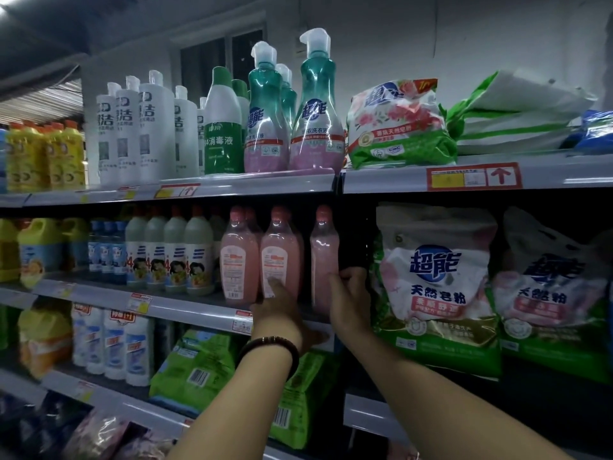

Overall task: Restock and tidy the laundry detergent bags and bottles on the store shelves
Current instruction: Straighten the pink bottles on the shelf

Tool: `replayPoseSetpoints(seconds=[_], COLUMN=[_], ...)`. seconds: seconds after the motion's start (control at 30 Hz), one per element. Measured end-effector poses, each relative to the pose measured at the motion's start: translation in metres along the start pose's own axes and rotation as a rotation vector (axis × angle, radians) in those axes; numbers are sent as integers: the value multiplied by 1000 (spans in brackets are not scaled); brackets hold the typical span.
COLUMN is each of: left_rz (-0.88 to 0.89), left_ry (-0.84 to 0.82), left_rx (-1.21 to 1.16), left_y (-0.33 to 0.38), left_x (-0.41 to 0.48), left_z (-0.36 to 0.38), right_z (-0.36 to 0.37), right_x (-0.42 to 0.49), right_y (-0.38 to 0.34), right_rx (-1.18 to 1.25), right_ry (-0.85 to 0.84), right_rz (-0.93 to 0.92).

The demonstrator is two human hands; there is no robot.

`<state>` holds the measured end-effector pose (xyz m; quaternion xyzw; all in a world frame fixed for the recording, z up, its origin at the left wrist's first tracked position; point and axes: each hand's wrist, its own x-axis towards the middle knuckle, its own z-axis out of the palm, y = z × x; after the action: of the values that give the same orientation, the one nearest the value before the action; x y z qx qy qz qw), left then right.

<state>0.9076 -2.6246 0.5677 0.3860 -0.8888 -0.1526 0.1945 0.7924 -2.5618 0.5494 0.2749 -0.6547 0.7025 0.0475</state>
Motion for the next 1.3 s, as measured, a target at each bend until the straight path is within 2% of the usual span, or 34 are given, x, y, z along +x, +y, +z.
replayPoseSetpoints(seconds=[0.13, 0.3, 0.43, 0.73, 0.9, 0.97, 1.03, 1.13, 1.23, 1.3], left_rz=[2, 27, 47, 73, 160, 195, 228, 292, 369, 398], left_ry=[-16, -18, -6, 47, -35, 55, 252, 472, 521, 563], left_rx=[-22, 29, 23, 82, 68, -39, -43, 116, 344, 412], left_y=[-3, -1, -1, -6, -30, -42, -48, -42, -30, -24], left_x=[4, -1, -5, 2, 8, 9, 9, 17, 38, 54], left_z=[0, -3, -3, 1, -10, -21, -37, -63, -79, -80], right_z=[10, 31, 34, 42, 43, 44, 45, 46, 48, 49], right_x=[5, 5, 0, -13, -21, -24, -25, -23, -21, -23], right_y=[1, -12, -11, -3, -1, 0, 1, 5, 6, 9], right_rx=[23, -230, -262, -375, -511, -555, -543, -545, -545, -556], right_ry=[-41, -17, 110, 271, 369, 386, 379, 380, 385, 392], right_rz=[46, 115, 88, -41, -87, -117, -122, -119, -112, -139])
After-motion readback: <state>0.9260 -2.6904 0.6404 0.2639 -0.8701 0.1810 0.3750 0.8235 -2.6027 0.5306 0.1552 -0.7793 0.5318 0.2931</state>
